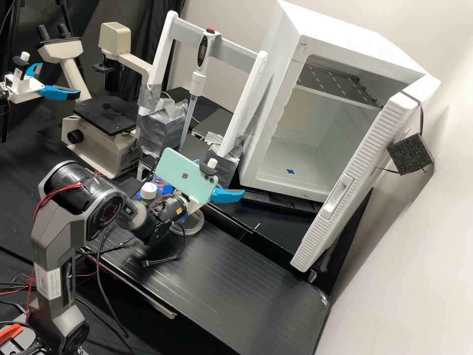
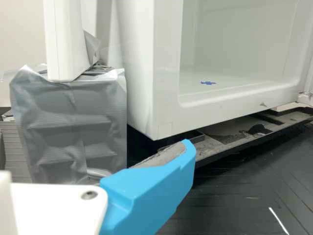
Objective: Close the bottle
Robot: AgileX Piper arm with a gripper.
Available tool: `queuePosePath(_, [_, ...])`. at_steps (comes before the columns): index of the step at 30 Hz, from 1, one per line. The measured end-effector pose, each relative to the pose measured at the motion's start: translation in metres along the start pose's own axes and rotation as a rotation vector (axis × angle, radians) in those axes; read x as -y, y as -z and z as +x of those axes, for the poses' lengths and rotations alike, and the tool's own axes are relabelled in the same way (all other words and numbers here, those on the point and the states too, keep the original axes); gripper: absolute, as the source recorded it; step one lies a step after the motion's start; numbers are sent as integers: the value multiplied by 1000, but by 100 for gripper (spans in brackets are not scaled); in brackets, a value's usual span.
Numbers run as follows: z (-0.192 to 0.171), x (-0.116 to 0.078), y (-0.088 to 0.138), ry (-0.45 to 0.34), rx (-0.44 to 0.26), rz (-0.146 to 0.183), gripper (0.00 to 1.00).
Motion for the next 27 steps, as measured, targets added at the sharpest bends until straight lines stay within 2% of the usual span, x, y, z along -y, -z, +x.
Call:
queuePosePath(11, [-6,0,-1,-2,-9,3,100])
queuePosePath(12, [-10,-1,-2,-3,-14,12,100])
queuePosePath(17, [-41,-7,1,-49,-93,40,100])
queuePosePath(19, [-59,-8,4,-74,-146,36,100])
queuePosePath(22, [-80,-3,10,-71,-192,38,100])
queuePosePath(24, [-94,3,14,-50,-224,26,100])
queuePosePath(27, [-109,14,19,-5,-257,-10,100])
